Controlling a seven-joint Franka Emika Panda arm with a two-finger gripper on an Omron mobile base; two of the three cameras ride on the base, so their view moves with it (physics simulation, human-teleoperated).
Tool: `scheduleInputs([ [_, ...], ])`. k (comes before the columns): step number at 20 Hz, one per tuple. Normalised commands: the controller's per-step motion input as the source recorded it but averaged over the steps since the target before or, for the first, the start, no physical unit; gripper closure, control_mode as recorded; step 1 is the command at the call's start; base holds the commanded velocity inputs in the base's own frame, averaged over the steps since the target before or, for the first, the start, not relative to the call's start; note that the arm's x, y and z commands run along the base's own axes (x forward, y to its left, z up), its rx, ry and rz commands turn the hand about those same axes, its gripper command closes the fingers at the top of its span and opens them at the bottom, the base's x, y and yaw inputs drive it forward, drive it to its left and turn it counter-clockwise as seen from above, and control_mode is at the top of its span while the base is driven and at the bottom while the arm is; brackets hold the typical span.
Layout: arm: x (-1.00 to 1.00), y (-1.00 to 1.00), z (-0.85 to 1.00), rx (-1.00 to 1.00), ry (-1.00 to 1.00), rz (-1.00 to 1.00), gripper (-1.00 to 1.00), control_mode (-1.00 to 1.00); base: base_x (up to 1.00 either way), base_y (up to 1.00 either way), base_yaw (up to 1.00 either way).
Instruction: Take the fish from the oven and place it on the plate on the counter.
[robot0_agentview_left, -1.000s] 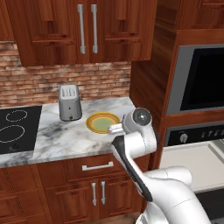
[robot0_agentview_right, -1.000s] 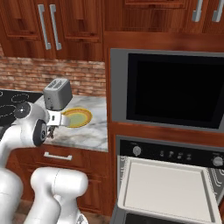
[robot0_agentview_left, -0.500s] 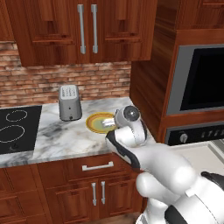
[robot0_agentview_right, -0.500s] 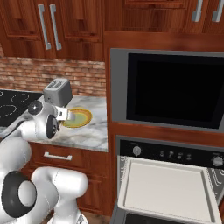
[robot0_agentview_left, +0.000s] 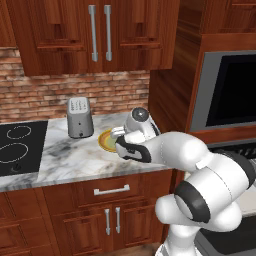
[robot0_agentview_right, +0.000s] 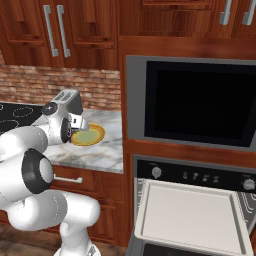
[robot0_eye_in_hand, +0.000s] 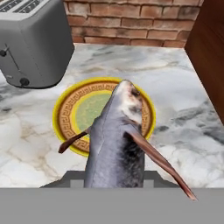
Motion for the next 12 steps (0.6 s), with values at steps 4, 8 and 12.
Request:
scheduleInputs([
  [4,0.48,0.02,-0.27,0.00,0.05,0.00,1.00,-1.00,0.00,0.00,0.00],
  [8,0.30,0.00,-0.34,0.00,0.00,0.00,1.00,-1.00,0.00,0.00,0.00],
  [12,0.30,0.00,-0.45,0.00,0.00,0.00,1.00,-1.00,0.00,0.00,0.00],
])
